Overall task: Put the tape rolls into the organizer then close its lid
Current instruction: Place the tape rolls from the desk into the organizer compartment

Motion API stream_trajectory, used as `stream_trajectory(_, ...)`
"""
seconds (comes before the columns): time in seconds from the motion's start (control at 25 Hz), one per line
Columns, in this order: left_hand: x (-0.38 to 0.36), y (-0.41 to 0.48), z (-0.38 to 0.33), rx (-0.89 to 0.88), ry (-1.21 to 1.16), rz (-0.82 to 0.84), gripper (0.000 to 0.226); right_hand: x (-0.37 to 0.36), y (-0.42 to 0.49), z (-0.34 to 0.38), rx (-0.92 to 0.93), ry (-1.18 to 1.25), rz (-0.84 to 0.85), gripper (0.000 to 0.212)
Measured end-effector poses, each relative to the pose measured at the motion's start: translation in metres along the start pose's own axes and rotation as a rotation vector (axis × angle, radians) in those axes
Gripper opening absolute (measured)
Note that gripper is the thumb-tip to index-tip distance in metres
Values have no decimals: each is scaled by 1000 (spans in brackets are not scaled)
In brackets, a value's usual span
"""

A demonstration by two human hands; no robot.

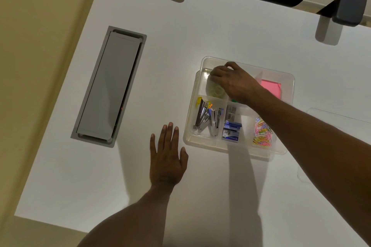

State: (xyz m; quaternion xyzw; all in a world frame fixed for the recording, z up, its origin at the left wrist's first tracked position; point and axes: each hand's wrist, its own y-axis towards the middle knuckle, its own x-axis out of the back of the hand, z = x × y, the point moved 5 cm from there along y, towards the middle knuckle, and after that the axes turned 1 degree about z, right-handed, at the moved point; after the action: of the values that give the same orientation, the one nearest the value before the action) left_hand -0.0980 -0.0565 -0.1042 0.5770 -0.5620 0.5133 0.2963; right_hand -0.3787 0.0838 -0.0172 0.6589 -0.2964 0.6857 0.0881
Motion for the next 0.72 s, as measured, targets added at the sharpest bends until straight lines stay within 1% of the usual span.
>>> stream_trajectory(0.16, -1, 0, 0, -1, 5, -8, 69, -2, 1, 3, 24, -22, 12, 47)
stream_trajectory(0.28, -2, 0, 1, 1, 10, -13, 69, -5, 4, 2, -6, -9, 27, 47)
stream_trajectory(0.4, -3, 0, 1, -2, 22, -16, 70, -8, 4, 4, -22, 3, 26, 43)
stream_trajectory(0.52, -4, 1, 1, -3, 22, -17, 70, -8, 1, 6, -62, 33, 19, 45)
stream_trajectory(0.6, -5, 0, 1, -3, 22, -22, 71, -7, -3, 8, -117, 91, -20, 49)
stream_trajectory(0.72, -4, 0, 1, -6, 18, -30, 71, -3, -16, 14, -229, 188, -136, 48)
